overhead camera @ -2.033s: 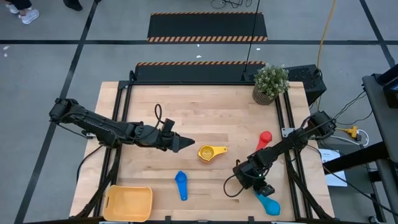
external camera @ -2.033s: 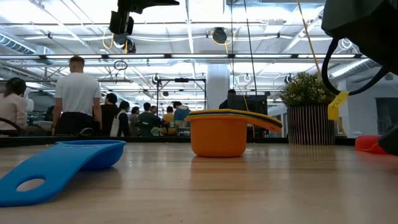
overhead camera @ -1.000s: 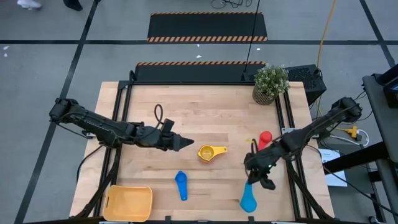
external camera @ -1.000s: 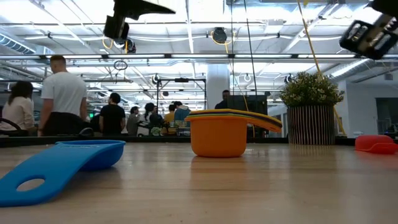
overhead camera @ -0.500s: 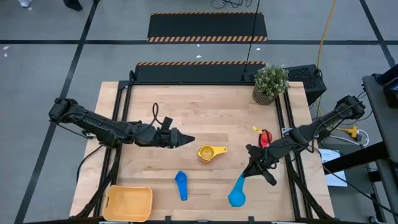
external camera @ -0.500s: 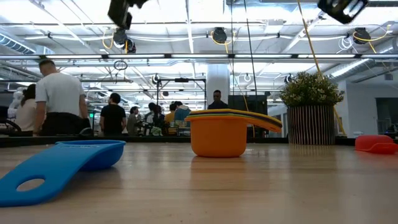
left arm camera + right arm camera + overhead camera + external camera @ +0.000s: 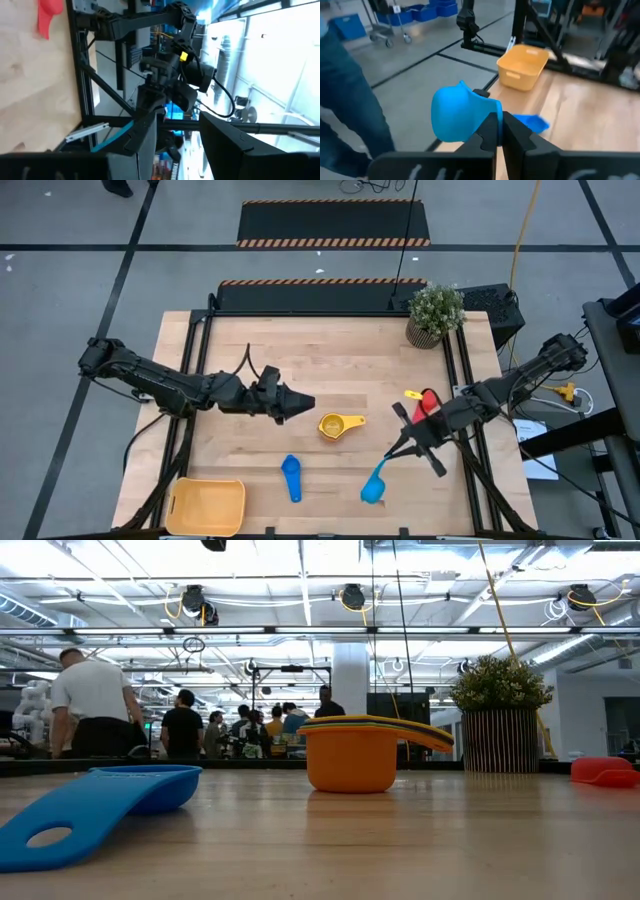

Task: Nest measuring cups in basket
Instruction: Stack the light blue measuring cup on top of the yellow measuring cup

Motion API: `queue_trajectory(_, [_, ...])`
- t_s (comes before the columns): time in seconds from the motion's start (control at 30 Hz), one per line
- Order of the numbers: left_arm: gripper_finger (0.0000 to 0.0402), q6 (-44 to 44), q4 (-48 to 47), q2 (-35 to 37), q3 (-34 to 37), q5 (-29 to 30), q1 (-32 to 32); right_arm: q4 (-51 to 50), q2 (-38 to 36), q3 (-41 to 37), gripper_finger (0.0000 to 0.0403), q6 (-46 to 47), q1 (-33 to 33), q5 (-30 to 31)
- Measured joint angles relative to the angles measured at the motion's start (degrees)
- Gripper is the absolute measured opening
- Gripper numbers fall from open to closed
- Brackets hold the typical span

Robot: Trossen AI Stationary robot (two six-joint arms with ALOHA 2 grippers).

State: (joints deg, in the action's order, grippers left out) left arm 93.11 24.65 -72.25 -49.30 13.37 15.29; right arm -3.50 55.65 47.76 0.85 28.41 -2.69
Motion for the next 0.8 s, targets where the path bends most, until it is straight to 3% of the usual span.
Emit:
queue_trajectory(0.17, [0.0149, -0.63, 0.02, 0.00, 0.00, 0.01, -0.63, -0.27, -0.79, 1.10, 0.0000, -6.43, -0.32, 3.46])
queue_trajectory(0.4, [0.0149, 0.38, 1.23, -0.02, 0.00, 0.27, -2.53, -0.13, -4.53, 2.41, 0.0000, -17.56, -0.32, 13.20])
queue_trajectory(0.53, [0.0149, 0.01, 2.57, -0.02, 0.00, 2.77, -3.58, -0.11, -7.43, 2.41, 0.0000, -23.50, -0.33, 15.47])
queue_trajectory(0.8, [0.0150, 3.76, 2.79, -0.02, 0.00, 4.74, -3.98, 0.05, -12.27, 3.18, 0.0000, -39.50, -0.19, 26.42])
